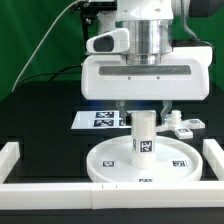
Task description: Assemble round table
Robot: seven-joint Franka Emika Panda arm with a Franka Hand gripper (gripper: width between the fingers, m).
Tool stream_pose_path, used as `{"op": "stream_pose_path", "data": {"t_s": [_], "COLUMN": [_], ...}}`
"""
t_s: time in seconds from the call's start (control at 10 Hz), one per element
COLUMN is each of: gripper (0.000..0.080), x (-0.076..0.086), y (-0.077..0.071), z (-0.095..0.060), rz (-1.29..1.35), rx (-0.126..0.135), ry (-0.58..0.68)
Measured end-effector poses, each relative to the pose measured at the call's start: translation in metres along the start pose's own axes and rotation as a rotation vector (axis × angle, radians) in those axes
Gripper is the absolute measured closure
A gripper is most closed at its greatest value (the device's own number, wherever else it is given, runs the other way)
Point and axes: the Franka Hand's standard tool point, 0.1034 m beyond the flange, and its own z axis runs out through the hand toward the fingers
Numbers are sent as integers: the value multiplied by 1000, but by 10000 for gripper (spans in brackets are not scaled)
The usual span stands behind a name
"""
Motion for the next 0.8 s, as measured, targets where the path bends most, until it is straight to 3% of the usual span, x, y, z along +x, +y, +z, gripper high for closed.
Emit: {"op": "stream_pose_path", "data": {"t_s": [0.8], "gripper": [393], "x": [0], "y": [0], "z": [0], "rz": [0], "rx": [0], "ry": [0]}}
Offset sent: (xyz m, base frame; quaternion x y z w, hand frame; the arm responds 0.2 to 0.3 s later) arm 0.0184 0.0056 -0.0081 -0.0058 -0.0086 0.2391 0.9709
